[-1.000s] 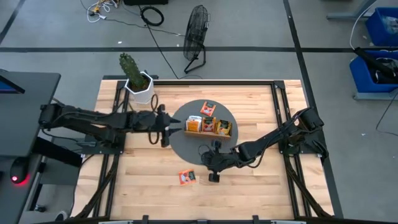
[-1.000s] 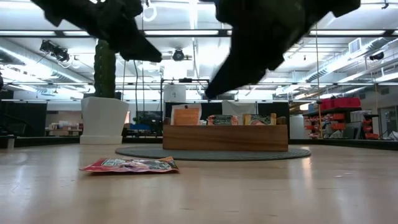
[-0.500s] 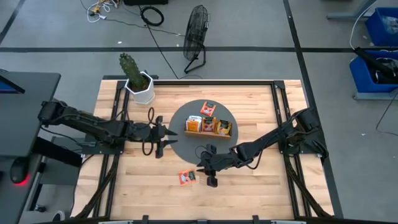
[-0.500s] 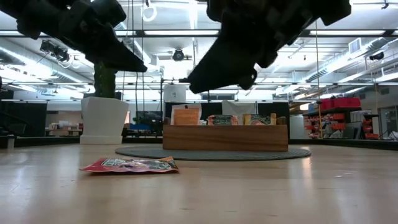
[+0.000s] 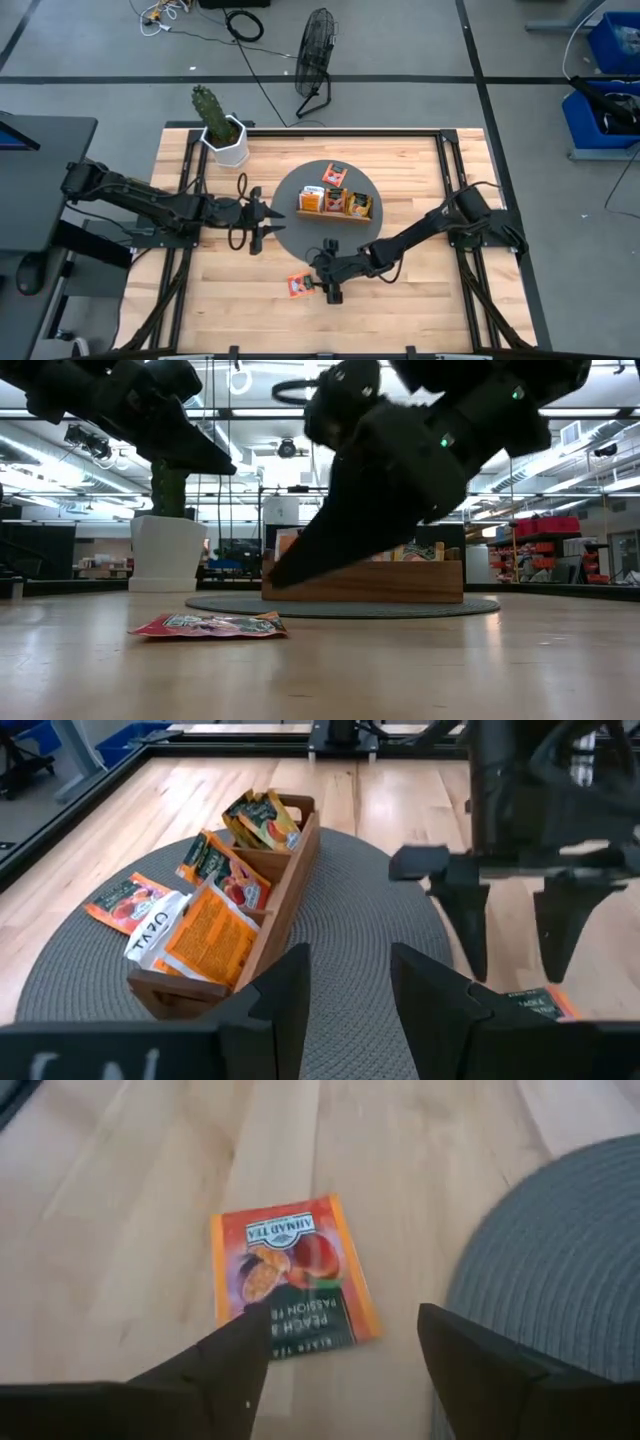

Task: Pick & Place Tea
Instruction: Put the orange tea bag into the middle section of the wooden organizer

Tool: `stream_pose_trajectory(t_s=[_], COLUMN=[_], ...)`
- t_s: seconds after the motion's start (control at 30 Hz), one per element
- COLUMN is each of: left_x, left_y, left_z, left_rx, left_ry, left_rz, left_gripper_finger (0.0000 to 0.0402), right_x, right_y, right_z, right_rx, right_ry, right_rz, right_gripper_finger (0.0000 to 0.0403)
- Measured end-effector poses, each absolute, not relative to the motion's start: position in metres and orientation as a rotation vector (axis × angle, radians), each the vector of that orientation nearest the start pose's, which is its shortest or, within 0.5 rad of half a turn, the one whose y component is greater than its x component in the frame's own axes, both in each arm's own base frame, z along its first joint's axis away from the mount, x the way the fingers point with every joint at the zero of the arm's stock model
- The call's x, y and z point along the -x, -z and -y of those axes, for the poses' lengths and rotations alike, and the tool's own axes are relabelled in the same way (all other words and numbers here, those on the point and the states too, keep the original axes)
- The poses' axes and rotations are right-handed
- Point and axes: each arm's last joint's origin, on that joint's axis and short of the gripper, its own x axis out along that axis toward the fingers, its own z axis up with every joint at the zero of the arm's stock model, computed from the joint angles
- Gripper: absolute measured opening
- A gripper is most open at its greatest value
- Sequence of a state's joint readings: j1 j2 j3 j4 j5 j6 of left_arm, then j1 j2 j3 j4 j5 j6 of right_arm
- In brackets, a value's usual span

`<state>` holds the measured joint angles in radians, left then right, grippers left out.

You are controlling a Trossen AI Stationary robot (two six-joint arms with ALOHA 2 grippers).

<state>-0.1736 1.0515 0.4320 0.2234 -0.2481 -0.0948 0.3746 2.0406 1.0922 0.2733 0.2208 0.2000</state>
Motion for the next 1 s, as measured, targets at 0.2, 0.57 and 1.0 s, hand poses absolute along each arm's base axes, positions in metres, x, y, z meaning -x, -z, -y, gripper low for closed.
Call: stream_pose_trajectory(t_s=[0.2, 0.57, 1.0], left_x=[-0.210, -0.209, -0.209], left_y=[-0.202, -0.202, -0.202], left_z=[0.031, 0.032, 0.032], left_rx=[0.010, 0.027, 0.034], left_ry=[-0.085, -0.085, -0.087], left_rz=[-0.382, -0.382, -0.384], left_gripper_finger=[0.0144, 0.0144, 0.0144], right_x=[-0.391, -0.395, -0.391], right_y=[-0.097, -0.093, -0.100], right_z=[-0.146, -0.143, -0.143], right_rx=[0.037, -0.017, -0.010], right_ry=[-0.056, -0.037, -0.084], right_rz=[-0.669, -0.719, -0.757], right_gripper_finger=[0.0254, 0.0211, 0.0008])
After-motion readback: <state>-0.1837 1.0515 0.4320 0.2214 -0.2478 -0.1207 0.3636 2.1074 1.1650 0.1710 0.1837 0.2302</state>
